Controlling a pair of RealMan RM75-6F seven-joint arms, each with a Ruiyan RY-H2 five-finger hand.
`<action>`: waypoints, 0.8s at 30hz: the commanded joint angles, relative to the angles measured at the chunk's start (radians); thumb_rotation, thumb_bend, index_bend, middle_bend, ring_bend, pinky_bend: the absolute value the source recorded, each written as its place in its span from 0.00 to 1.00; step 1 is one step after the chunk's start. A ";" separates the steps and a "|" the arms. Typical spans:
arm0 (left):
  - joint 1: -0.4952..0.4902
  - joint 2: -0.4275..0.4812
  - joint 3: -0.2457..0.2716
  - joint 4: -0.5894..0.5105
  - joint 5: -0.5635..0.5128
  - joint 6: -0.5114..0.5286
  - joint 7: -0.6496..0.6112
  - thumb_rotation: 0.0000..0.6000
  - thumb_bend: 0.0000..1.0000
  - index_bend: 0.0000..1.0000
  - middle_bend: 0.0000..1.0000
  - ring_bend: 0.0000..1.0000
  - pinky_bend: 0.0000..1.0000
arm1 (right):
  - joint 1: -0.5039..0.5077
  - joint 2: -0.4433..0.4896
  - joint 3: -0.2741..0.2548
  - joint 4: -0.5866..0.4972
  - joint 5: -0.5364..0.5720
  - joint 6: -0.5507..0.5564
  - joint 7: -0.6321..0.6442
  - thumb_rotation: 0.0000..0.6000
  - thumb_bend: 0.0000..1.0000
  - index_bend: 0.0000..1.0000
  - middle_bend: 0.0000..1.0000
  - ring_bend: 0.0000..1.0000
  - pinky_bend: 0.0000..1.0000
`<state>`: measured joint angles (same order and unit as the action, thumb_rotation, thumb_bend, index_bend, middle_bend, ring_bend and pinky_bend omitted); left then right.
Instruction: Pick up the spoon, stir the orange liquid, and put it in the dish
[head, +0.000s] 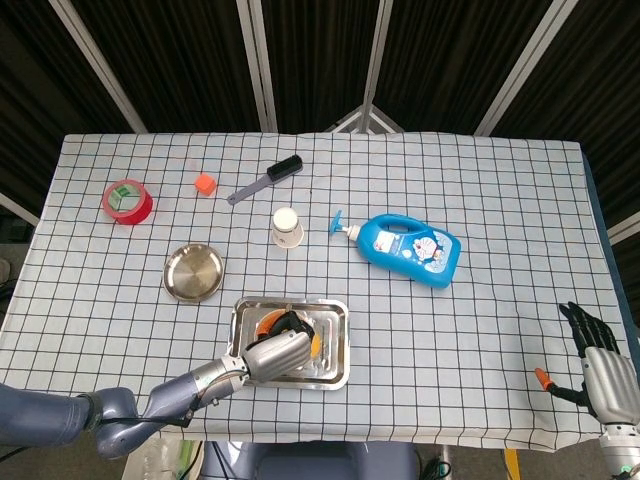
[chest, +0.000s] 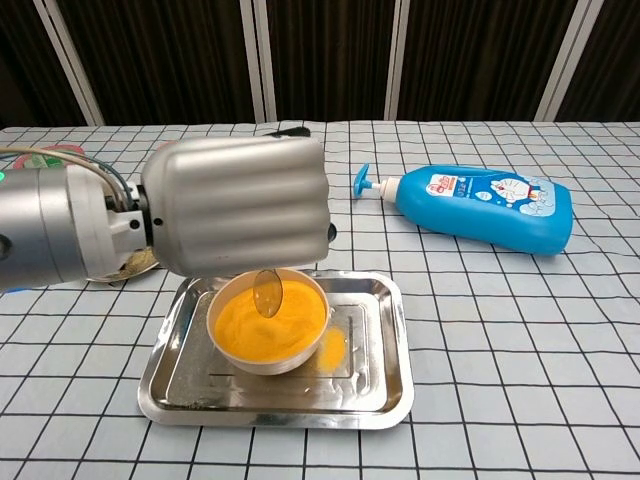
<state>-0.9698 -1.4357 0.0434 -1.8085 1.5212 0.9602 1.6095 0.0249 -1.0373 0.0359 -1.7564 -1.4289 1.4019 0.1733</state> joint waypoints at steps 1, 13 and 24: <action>0.015 0.007 -0.009 -0.021 -0.012 0.003 -0.047 1.00 0.72 0.82 1.00 1.00 1.00 | 0.000 0.000 0.000 0.000 -0.001 0.001 -0.002 1.00 0.31 0.00 0.00 0.00 0.00; 0.036 0.029 0.002 -0.029 0.007 -0.014 -0.098 1.00 0.72 0.82 1.00 1.00 1.00 | -0.001 -0.001 0.000 -0.002 0.000 0.003 -0.004 1.00 0.31 0.00 0.00 0.00 0.00; 0.052 -0.014 -0.007 0.000 0.012 -0.026 -0.093 1.00 0.72 0.82 1.00 1.00 1.00 | -0.001 0.000 0.001 -0.002 0.001 0.002 -0.002 1.00 0.31 0.00 0.00 0.00 0.00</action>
<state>-0.9194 -1.4473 0.0389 -1.8117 1.5350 0.9356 1.5141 0.0237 -1.0377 0.0365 -1.7581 -1.4277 1.4041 0.1711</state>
